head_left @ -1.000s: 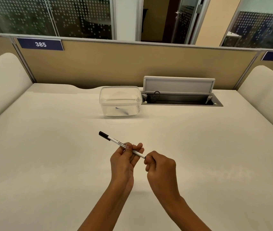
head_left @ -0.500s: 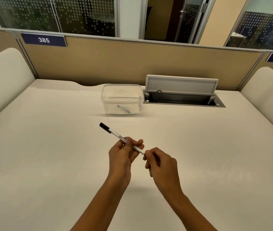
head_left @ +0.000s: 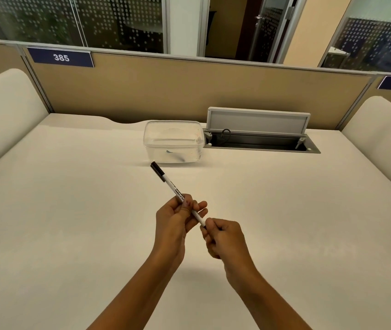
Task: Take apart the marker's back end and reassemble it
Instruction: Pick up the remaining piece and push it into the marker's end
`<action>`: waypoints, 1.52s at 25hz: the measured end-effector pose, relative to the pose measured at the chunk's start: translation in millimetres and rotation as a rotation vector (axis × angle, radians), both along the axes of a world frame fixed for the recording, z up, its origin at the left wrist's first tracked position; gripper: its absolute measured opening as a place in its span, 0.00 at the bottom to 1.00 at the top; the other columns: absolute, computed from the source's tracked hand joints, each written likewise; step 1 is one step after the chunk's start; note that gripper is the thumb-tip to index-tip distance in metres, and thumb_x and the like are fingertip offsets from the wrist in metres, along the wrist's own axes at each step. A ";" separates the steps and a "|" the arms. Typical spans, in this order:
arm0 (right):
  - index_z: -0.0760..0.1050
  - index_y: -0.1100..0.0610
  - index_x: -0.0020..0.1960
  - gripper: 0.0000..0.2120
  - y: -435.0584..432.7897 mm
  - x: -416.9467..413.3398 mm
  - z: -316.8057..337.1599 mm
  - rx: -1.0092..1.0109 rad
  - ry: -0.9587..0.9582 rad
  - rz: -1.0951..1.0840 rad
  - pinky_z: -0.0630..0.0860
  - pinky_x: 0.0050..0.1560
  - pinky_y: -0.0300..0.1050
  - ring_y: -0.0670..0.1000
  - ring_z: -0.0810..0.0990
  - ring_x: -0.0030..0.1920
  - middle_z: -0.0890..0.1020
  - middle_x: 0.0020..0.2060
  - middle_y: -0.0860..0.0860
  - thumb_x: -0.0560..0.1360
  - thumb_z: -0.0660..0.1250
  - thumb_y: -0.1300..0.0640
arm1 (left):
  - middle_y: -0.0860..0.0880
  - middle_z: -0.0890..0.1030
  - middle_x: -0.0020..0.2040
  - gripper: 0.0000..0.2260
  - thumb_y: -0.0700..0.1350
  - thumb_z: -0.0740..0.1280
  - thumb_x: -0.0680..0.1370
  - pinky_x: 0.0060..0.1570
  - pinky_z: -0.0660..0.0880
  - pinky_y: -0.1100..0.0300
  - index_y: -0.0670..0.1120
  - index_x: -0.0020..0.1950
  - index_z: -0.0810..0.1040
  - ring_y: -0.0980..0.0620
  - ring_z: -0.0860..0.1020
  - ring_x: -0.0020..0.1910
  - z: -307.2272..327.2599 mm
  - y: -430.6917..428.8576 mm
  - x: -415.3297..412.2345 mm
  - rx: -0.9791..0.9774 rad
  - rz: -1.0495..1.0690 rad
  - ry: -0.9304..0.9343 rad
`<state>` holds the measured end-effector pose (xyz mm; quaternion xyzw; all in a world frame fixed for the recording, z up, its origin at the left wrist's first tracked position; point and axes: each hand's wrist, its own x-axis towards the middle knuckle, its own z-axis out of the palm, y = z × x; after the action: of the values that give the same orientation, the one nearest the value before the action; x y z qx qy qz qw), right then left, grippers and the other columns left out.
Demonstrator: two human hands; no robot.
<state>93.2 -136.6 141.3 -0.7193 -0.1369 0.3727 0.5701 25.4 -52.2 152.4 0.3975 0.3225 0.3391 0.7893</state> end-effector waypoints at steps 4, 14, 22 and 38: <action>0.69 0.60 0.36 0.15 -6.2 7.5 6.5 0.205 0.737 0.011 0.56 0.16 0.33 0.43 0.59 0.18 0.66 0.24 0.49 0.80 0.55 0.61 | 0.47 0.76 0.32 0.09 0.36 0.58 0.80 0.44 0.81 0.58 0.40 0.41 0.74 0.50 0.84 0.42 -0.5 3.7 0.0 0.011 -0.060 -0.001; 0.74 0.56 0.38 0.18 -4.6 4.0 -27.1 -0.024 -1.065 0.088 0.69 0.28 0.38 0.48 0.71 0.27 0.75 0.29 0.48 0.80 0.54 0.50 | 0.48 0.80 0.31 0.08 0.37 0.60 0.79 0.44 0.82 0.56 0.40 0.42 0.75 0.49 0.85 0.40 4.4 4.1 9.6 -0.100 0.068 -0.026; 0.69 0.59 0.32 0.18 -3.3 3.3 8.4 0.171 0.537 0.014 0.56 0.22 0.36 0.45 0.59 0.19 0.66 0.23 0.49 0.80 0.55 0.58 | 0.49 0.77 0.30 0.10 0.36 0.57 0.80 0.43 0.81 0.60 0.41 0.41 0.74 0.51 0.84 0.39 5.6 2.8 6.8 -0.010 -0.031 -0.017; 0.72 0.56 0.35 0.15 -3.3 -0.8 -15.1 0.065 -0.829 0.115 0.65 0.27 0.34 0.45 0.67 0.26 0.71 0.27 0.45 0.80 0.58 0.58 | 0.49 0.77 0.29 0.10 0.36 0.58 0.80 0.43 0.81 0.58 0.41 0.41 0.75 0.50 0.84 0.37 10.8 5.1 8.9 -0.001 0.021 -0.007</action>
<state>92.4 -139.9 126.2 -0.7811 -0.4066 0.0783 0.4674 34.3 -47.1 163.3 0.3924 0.3239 0.3487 0.7871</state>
